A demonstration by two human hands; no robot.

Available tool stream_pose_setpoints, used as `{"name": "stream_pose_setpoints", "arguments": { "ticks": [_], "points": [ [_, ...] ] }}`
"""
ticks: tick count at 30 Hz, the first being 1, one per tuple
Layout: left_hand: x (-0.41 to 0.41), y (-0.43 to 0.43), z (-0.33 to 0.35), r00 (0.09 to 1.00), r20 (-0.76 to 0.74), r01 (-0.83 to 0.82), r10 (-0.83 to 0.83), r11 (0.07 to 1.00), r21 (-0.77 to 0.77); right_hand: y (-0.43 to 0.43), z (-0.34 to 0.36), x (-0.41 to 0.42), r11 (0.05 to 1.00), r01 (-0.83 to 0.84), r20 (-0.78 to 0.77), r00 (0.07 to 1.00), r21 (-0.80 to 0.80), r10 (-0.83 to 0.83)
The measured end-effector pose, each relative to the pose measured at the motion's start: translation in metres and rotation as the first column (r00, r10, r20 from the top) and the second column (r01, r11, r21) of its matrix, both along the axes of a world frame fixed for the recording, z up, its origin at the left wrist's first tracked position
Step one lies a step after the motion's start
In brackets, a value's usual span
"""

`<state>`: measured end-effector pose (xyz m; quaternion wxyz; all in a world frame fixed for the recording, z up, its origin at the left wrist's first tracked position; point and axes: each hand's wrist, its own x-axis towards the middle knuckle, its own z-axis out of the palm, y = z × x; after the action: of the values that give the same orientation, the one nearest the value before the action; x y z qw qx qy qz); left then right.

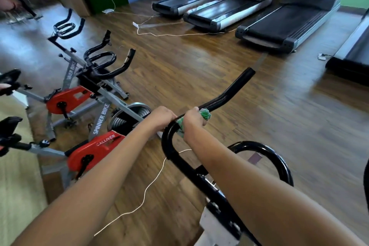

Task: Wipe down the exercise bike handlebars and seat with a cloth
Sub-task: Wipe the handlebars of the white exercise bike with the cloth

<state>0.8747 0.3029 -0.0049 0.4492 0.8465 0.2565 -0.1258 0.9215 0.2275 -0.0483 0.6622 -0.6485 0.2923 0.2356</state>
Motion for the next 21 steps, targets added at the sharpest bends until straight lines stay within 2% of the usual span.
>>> {"name": "stream_pose_setpoints", "arguments": {
  "ticks": [4, 6, 7, 9, 11, 12, 14, 15, 16, 18, 19, 21],
  "points": [
    [-0.022, 0.004, -0.008, 0.990, 0.066, -0.119, 0.124, 0.990, -0.073, 0.009, -0.003, -0.024, 0.980, -0.180, -0.049, 0.982, 0.089, 0.184],
    [-0.027, 0.002, -0.011, 0.984, 0.119, -0.126, 0.136, 0.988, -0.094, 0.001, 0.002, -0.038, 0.919, -0.382, 0.016, 0.924, 0.103, 0.382],
    [-0.029, 0.002, -0.013, 0.979, 0.140, -0.132, 0.145, 0.987, -0.094, -0.005, 0.006, -0.047, 0.861, -0.503, 0.054, 0.864, 0.077, 0.500],
    [-0.032, 0.002, -0.014, 0.976, 0.154, -0.146, 0.156, 0.986, -0.074, -0.025, 0.015, -0.063, 0.651, -0.756, 0.079, 0.647, -0.061, 0.758],
    [-0.033, 0.001, -0.014, 0.975, 0.154, -0.150, 0.158, 0.987, -0.063, -0.050, 0.025, -0.073, 0.369, -0.908, -0.003, 0.377, -0.199, 0.926],
    [-0.034, 0.000, -0.014, 0.976, 0.153, -0.147, 0.156, 0.987, -0.067, -0.061, 0.031, -0.075, 0.220, -0.940, -0.066, 0.245, -0.261, 0.967],
    [-0.033, -0.001, -0.016, 0.974, 0.157, -0.157, 0.161, 0.987, -0.038, -0.073, 0.038, -0.074, 0.011, -0.911, -0.155, 0.082, -0.411, 0.985],
    [-0.033, -0.003, -0.017, 0.973, 0.158, -0.166, 0.166, 0.986, -0.013, -0.074, 0.043, -0.076, -0.006, -0.898, -0.148, 0.066, -0.440, 0.987],
    [-0.032, -0.004, -0.017, 0.972, 0.155, -0.178, 0.175, 0.984, 0.006, -0.072, 0.043, -0.078, 0.029, -0.901, -0.103, 0.081, -0.433, 0.991],
    [-0.032, -0.009, -0.014, 0.971, 0.156, -0.189, 0.180, 0.981, 0.040, -0.067, 0.040, -0.084, 0.166, -0.901, 0.048, 0.160, -0.401, 0.986],
    [-0.032, -0.010, -0.012, 0.972, 0.157, -0.188, 0.178, 0.981, 0.055, -0.067, 0.040, -0.086, 0.182, -0.904, 0.077, 0.165, -0.387, 0.983],
    [-0.032, -0.013, -0.011, 0.972, 0.152, -0.192, 0.180, 0.979, 0.064, -0.072, 0.036, -0.082, 0.122, -0.914, 0.068, 0.104, -0.387, 0.992]
  ]
}}
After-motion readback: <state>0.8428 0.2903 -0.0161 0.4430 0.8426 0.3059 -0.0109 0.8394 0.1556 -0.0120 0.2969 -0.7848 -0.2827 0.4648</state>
